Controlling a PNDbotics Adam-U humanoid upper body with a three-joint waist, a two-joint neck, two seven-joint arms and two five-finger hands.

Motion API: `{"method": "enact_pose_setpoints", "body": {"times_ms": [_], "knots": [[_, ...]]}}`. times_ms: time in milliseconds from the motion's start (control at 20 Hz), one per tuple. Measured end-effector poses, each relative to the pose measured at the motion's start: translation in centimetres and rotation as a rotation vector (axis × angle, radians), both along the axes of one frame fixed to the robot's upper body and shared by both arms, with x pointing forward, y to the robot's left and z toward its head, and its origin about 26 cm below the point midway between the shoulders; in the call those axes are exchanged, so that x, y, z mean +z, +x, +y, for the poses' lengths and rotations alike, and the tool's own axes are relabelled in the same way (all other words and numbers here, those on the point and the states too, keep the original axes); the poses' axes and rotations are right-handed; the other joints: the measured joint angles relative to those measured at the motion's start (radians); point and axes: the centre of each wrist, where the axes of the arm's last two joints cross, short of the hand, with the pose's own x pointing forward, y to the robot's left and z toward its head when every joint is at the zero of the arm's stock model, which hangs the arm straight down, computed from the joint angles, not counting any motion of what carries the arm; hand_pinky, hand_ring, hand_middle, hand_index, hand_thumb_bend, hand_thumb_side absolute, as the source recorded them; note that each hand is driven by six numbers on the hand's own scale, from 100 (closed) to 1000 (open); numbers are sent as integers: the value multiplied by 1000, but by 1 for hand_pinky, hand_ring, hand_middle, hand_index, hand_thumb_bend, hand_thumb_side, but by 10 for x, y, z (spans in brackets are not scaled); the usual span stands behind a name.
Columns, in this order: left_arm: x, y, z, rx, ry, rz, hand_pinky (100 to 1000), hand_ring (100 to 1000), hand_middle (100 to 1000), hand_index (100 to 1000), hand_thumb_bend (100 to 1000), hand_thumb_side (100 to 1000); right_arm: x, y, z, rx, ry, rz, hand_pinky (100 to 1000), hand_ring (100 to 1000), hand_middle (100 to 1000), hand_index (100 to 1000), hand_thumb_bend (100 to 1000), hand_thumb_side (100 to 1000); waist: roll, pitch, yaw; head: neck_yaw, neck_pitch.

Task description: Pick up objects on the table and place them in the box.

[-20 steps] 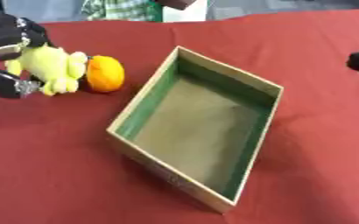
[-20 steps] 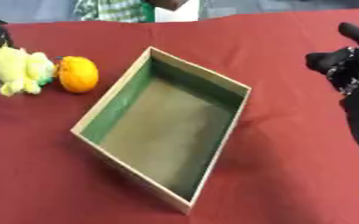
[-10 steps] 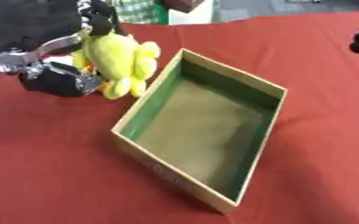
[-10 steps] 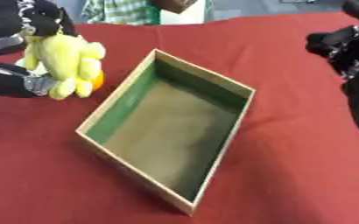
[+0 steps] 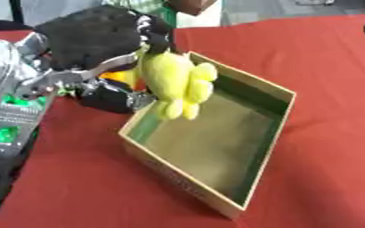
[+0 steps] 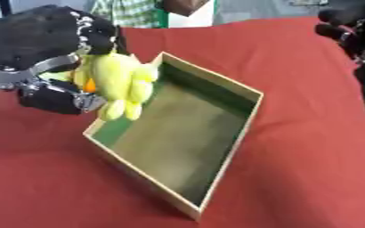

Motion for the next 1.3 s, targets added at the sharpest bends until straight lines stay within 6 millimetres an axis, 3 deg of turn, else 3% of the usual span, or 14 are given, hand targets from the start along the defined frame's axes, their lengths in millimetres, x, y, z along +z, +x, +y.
{"method": "enact_pose_setpoints", "body": {"times_ms": [600,1000,1100,1150,1200,1300], "knots": [[-47,49,-38,102,69,125,445,602,614,741,100,244,4,1,6,44,-8,-7,829,794,591,902,100,718,0,-1,-9,0,0],[-72,64,-58,180,169,130,490,638,660,832,100,250,4,1,7,50,-10,-1,832,793,585,903,100,712,0,-1,-18,0,2],[-76,66,-59,199,200,123,517,669,696,886,100,360,4,1,7,50,-9,0,832,793,585,903,100,709,0,-1,-18,1,2],[-77,67,-59,209,217,118,543,702,733,927,100,460,4,1,7,50,-10,1,832,793,584,904,100,708,0,-1,-18,3,2],[-78,67,-59,218,235,110,551,714,745,941,100,492,4,1,7,50,-10,2,832,793,584,904,100,708,0,-1,-18,4,2],[-79,68,-60,232,271,96,607,768,801,998,293,686,3,1,7,51,-10,4,832,793,583,904,100,707,0,-1,-17,6,2]]}}
